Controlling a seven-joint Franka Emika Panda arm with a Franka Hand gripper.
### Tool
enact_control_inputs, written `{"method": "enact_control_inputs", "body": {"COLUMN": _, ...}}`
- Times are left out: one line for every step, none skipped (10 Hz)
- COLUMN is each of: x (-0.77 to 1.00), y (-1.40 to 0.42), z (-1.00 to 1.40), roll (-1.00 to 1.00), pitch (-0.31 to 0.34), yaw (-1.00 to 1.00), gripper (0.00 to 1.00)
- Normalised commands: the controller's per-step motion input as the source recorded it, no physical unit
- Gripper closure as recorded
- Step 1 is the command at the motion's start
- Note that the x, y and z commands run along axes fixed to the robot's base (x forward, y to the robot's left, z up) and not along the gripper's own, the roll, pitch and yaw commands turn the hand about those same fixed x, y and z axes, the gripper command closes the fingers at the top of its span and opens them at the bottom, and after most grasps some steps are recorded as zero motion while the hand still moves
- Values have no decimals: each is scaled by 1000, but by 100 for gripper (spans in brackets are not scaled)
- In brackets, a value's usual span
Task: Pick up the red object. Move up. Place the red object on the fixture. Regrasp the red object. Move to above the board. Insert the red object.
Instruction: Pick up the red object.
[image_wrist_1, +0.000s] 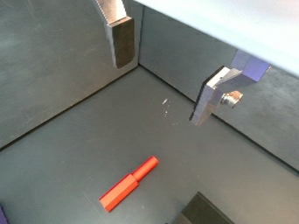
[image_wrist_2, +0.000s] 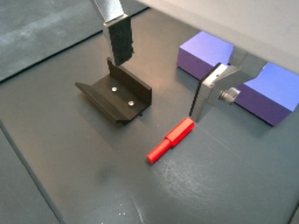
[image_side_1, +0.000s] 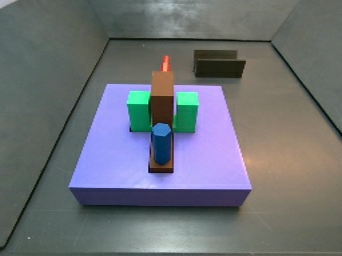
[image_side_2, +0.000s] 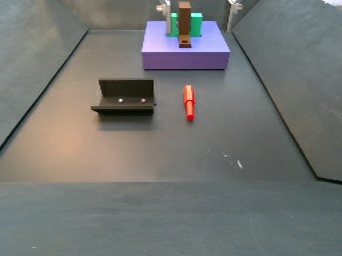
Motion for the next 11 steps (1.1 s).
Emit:
{"method": "enact_control_inputs", "body": {"x": 0, "y": -740, "z": -291, "roll": 0, "pitch": 0, "yaw": 0, "gripper": 0}}
{"method": "enact_control_inputs", "body": {"x": 0, "y": -1000, "z": -417, "roll": 9, "pitch": 0, "yaw": 0, "gripper": 0}}
{"method": "enact_control_inputs", "body": {"x": 0, "y": -983, "z": -506, "roll": -50, "pitch": 0, "yaw": 0, "gripper": 0}}
{"method": "enact_control_inputs", "body": {"x": 0, "y": -874, "z": -580, "roll": -101, "pitch": 0, "yaw": 0, "gripper": 0}}
{"method": "enact_control_inputs", "body": {"x": 0, "y": -606, "z": -626, "roll": -170, "pitch": -30, "yaw": 0, "gripper": 0}}
{"method": "enact_control_inputs", "body": {"x": 0, "y": -269, "z": -723, "roll": -159, "pitch": -74, "yaw": 0, "gripper": 0}}
{"method": "enact_control_inputs", "body": {"x": 0, "y": 0, "z": -780, "roll": -150, "pitch": -89, "yaw": 0, "gripper": 0}}
{"method": "enact_control_inputs", "body": {"x": 0, "y": 0, "z": -791, "roll": -97, "pitch": -83, "yaw": -3, "gripper": 0}}
{"method": "enact_control_inputs", "body": {"x": 0, "y": 0, "z": -757, "roll": -80, "pitch": -61, "yaw": -20, "gripper": 0}}
{"method": "enact_control_inputs", "body": {"x": 0, "y": 0, "z": -697, "roll": -50, "pitch": -44, "yaw": -14, "gripper": 0}}
{"method": "enact_control_inputs", "body": {"x": 0, "y": 0, "z": -669, "roll": -6, "pitch": -50, "yaw": 0, "gripper": 0}}
